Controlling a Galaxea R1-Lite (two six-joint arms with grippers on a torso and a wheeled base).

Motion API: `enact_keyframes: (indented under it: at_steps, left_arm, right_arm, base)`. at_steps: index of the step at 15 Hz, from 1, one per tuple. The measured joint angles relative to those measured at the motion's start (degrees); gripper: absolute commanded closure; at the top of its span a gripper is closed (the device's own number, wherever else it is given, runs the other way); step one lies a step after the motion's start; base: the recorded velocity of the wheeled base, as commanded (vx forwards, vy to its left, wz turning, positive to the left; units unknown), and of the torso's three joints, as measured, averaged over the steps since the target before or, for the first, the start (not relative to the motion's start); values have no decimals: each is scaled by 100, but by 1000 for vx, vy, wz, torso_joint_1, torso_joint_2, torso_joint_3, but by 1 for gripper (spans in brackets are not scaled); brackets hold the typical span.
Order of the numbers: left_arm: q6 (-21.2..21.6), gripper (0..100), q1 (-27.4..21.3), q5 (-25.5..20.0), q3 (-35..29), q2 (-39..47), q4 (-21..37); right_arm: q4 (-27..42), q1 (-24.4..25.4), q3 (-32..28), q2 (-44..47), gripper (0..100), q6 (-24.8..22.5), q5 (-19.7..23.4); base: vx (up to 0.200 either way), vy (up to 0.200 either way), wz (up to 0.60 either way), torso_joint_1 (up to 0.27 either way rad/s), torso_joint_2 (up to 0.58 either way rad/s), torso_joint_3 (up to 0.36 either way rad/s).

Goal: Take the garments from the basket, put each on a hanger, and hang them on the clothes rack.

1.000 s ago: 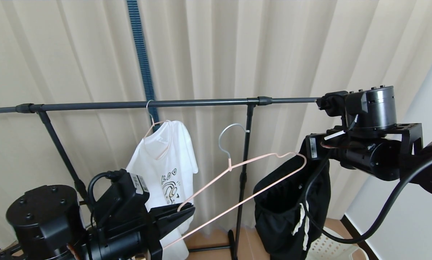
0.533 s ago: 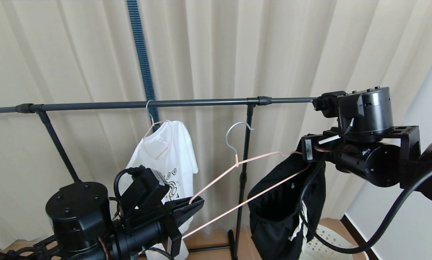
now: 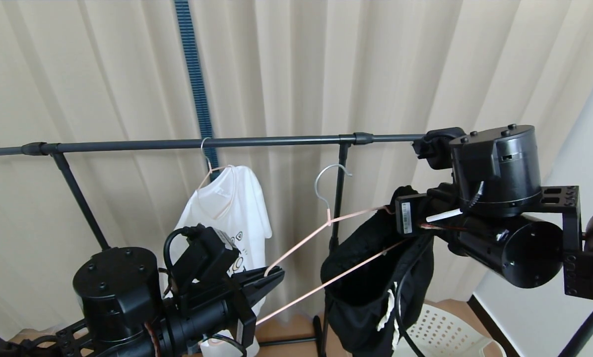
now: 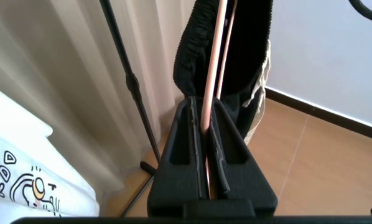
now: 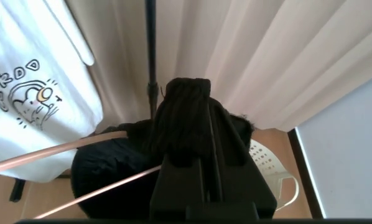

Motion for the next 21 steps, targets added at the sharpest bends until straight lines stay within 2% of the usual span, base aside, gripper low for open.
enact_keyframes:
  at_steps: [4, 13, 18, 21]
  left_arm:
    - [0, 100, -46, 0, 1, 0, 0]
    - [-4, 100, -101, -2, 50, 2, -160]
    - [10, 100, -93, 22, 48, 0, -182]
    - [22, 100, -94, 20, 118, -9, -521]
  right_arm:
    - [-13, 468, -77, -13, 100, 414, -11]
    - [-11, 1225, -341, -121, 100, 1000, -5]
    - [-52, 1386, -440, -245, 100, 1186, 11]
    - [-88, 1391, -444, -243, 100, 1226, 46]
  base:
    - [0, 0, 0, 0, 0, 0]
    - [0, 0, 0, 0, 0, 0]
    - [0, 0, 0, 0, 0, 0]
    - [0, 0, 0, 0, 0, 0]
